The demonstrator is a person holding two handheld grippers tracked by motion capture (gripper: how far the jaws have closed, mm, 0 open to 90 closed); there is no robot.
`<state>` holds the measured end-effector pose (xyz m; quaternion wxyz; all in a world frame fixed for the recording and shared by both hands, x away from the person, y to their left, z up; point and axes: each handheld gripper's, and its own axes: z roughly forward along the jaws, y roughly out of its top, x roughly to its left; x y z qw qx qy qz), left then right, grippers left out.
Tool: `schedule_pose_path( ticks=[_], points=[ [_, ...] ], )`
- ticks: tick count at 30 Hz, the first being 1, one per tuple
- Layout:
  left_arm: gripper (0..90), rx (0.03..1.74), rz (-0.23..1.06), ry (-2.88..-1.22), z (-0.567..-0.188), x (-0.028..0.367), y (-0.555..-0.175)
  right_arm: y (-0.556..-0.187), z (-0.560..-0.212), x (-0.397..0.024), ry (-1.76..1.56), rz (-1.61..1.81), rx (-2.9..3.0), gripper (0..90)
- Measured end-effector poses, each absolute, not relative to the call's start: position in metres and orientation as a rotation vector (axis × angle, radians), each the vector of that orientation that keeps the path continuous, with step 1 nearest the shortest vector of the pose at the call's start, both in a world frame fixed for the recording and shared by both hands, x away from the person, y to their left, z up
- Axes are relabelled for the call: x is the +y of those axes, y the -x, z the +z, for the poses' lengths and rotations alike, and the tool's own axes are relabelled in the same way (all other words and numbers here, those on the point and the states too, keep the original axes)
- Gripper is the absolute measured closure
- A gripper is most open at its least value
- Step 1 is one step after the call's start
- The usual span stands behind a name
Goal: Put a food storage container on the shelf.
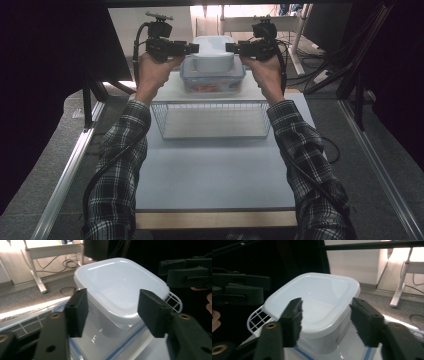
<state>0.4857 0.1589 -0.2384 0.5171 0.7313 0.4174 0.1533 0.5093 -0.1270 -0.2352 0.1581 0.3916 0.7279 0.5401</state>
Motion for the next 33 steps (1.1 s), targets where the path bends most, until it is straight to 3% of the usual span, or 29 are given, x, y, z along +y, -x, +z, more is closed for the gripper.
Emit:
schedule_pose_path(
  ticks=[4,12,33],
  points=[
    [28.0,0.962,0.359,-1.777,-0.242,0.160,-0.478,-0.503,-0.237,-0.130,-1.056,1.551,2.126,27.5],
    [10.0,0.918,0.379,-1.828,-0.251,0.163,-0.464,-0.489,-0.247,-0.135,-0.952,1.542,2.189,17.4],
    [4.5,0.889,0.393,-1.883,-0.277,0.162,-0.445,-0.469,-0.267,-0.141,-0.884,1.482,2.224,8.4]
  ],
)
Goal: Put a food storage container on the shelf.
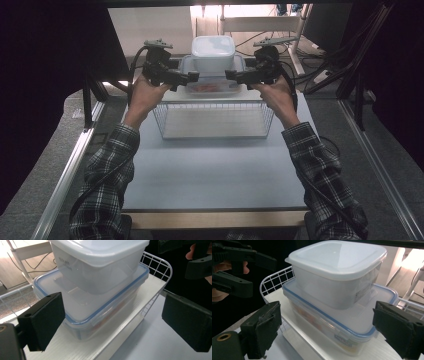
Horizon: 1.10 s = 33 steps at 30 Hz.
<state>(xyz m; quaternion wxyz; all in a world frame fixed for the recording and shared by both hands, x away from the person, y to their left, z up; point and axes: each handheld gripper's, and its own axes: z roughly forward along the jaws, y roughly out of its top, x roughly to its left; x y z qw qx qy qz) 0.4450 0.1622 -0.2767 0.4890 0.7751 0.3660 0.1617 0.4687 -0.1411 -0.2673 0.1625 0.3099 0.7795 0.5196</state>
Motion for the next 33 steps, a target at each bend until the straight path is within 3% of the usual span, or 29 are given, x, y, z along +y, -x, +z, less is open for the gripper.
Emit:
schedule_pose_path(
  ticks=[33],
  points=[
    [3.4,0.811,0.408,-1.965,-0.327,0.160,-0.407,-0.441,-0.310,-0.148,-0.834,1.461,2.307,5.3]
  ],
)
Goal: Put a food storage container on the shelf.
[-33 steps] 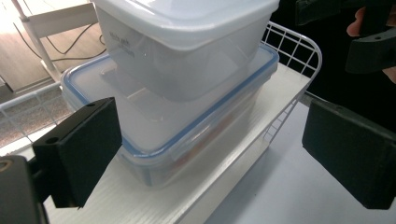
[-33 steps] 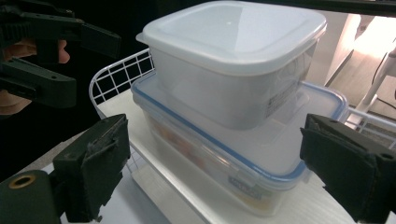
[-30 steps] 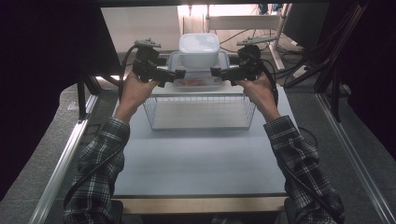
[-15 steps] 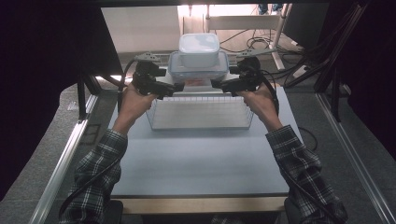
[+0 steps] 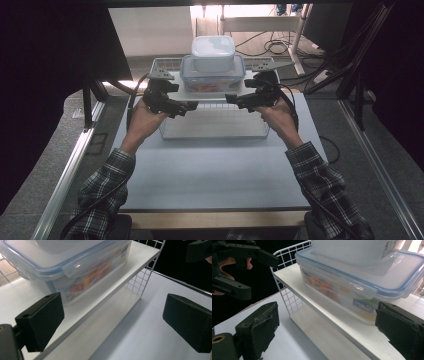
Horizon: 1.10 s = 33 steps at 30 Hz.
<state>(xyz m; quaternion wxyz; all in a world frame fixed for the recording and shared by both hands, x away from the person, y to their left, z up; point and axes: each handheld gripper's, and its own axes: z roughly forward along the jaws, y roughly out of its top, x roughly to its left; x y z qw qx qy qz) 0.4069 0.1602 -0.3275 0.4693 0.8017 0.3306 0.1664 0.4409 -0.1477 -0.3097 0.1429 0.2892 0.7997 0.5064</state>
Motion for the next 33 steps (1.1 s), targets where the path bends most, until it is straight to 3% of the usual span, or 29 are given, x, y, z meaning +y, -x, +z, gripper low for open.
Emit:
schedule_pose_path(
  ticks=[33],
  points=[
    [3.4,0.810,0.378,-1.970,-0.376,0.171,-0.368,-0.409,-0.343,-0.164,-0.789,1.423,2.337,3.3]
  ],
)
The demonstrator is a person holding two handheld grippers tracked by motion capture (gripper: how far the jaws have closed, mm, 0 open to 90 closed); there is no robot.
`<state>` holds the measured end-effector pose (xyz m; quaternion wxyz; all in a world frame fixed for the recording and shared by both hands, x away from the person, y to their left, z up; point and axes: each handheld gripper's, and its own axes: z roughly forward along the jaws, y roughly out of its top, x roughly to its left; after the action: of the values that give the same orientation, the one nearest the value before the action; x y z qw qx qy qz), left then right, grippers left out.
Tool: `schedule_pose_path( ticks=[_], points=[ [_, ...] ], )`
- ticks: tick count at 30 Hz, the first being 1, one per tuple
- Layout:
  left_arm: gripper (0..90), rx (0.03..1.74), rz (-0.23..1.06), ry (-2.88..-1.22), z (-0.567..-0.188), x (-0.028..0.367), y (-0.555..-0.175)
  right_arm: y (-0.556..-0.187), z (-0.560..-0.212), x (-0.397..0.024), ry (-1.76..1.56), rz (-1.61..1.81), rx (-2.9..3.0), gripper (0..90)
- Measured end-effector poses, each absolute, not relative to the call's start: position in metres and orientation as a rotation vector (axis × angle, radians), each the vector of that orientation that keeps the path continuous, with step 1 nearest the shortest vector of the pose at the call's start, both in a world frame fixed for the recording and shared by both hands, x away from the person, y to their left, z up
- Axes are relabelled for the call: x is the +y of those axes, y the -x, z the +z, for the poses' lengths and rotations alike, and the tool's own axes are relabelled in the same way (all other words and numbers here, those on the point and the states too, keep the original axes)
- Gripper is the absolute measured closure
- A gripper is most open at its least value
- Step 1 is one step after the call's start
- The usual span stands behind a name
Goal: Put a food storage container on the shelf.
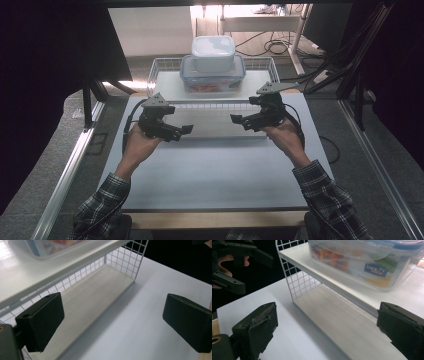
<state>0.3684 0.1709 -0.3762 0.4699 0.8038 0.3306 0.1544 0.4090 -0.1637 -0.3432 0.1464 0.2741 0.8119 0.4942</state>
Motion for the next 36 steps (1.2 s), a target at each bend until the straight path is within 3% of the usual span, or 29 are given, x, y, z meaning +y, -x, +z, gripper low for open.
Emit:
schedule_pose_path(
  ticks=[36],
  points=[
    [3.4,0.838,0.335,-1.974,-0.438,0.168,-0.336,-0.382,-0.403,-0.169,-0.795,1.361,2.361,2.4]
  ],
)
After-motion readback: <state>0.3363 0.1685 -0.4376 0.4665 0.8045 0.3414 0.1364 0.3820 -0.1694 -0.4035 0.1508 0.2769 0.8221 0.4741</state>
